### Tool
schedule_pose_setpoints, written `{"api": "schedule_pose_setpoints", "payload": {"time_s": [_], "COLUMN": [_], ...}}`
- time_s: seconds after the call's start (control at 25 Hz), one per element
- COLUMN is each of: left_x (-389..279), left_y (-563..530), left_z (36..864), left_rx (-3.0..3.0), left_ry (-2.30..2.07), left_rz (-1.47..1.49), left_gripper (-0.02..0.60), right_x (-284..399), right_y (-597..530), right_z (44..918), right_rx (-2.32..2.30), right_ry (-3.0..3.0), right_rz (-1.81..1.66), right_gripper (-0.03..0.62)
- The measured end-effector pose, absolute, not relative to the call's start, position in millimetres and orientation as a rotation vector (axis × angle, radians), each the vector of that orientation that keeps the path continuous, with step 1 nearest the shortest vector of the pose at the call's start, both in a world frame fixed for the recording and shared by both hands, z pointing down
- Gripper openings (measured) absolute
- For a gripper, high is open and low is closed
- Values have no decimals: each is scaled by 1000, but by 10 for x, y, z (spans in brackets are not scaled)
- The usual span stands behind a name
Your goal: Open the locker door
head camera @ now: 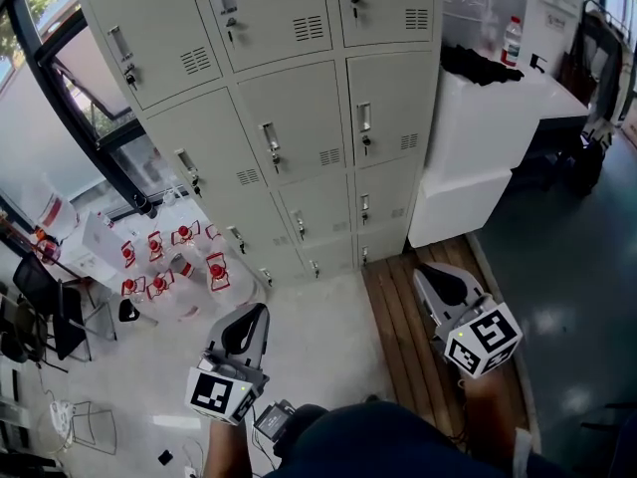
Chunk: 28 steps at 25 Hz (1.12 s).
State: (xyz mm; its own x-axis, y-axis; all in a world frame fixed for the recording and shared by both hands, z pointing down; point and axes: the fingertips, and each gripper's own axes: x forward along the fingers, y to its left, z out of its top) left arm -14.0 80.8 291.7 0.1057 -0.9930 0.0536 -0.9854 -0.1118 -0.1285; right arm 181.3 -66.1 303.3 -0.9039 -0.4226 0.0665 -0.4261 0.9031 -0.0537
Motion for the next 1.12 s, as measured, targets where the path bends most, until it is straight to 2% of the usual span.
{"api": "schedule_pose_setpoints", "payload": {"time_s": [0.2,0.52,1.12], "left_x": [-147,-290,-931], "left_y": [484,-306,-1603], "left_z": [2893,2975,2893], "left_rx": [-2293,-2417,-2606], "left_ry": [2046,1859,1608], "left_rz": [-267,-210,-193], "left_gripper": [17,17,17], "right_x": [1885,1945,1513], "right_y": [-873,-1289,-1948], "right_z": [3057,3165,3048], "right_rx": [704,895,1212], "right_ry": [-3025,-2963,-2833], "right_rz": [135,153,175], "right_gripper": [37,37,37]}}
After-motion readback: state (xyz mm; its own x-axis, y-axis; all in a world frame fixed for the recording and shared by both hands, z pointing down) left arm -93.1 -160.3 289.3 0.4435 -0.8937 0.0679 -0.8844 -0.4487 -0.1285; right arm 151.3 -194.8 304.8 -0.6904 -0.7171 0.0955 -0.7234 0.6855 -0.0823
